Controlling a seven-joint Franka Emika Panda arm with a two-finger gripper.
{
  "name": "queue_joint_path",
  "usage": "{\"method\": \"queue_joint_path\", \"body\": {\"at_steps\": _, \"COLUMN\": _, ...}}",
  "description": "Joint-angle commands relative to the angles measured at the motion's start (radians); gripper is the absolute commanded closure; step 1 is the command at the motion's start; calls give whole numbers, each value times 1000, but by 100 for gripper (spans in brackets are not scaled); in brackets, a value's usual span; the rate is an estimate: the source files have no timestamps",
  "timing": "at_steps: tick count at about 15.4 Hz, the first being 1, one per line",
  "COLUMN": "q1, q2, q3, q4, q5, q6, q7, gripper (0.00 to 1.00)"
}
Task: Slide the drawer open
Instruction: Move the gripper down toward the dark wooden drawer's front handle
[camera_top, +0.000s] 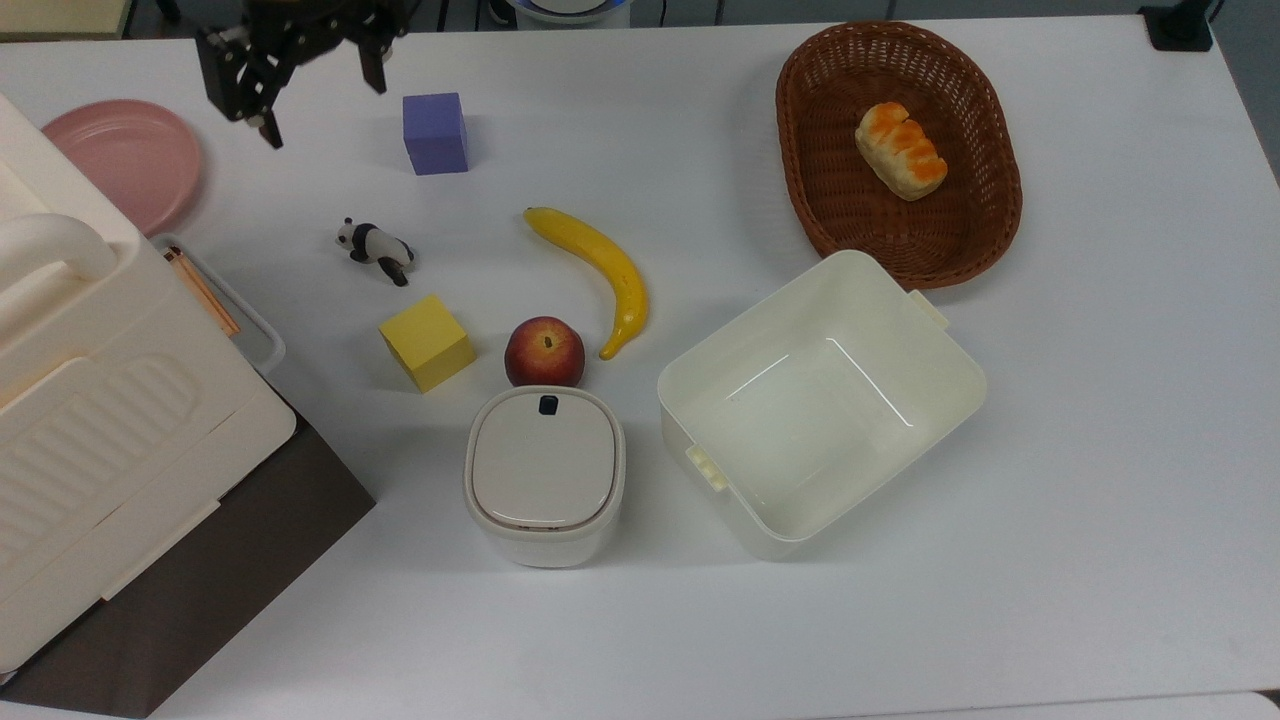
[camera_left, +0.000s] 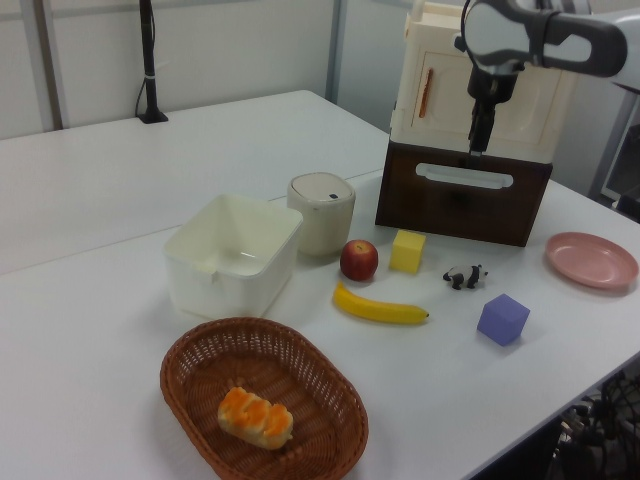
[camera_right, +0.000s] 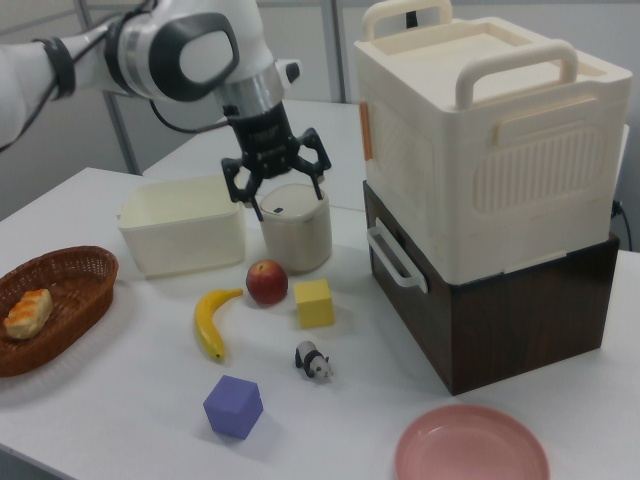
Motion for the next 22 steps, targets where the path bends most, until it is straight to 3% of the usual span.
{"method": "queue_joint_path", "body": {"at_steps": 1, "q1": 2, "q2": 33, "q3": 0, "q4": -40, "q5": -49, "q6": 98, "q7": -14, "gripper": 0}}
{"method": "queue_joint_path", "body": {"at_steps": 4, "q1": 1, "q2": 100, "q3": -1, "q4": -31, "q5": -75, "q6": 158, "q7": -10, "gripper": 0}}
{"method": "queue_joint_path", "body": {"at_steps": 22, "q1": -44, "q2": 202, "q3": -13, "q4": -26, "q5": -121, "q6": 316, "q7": -13, "gripper": 0}}
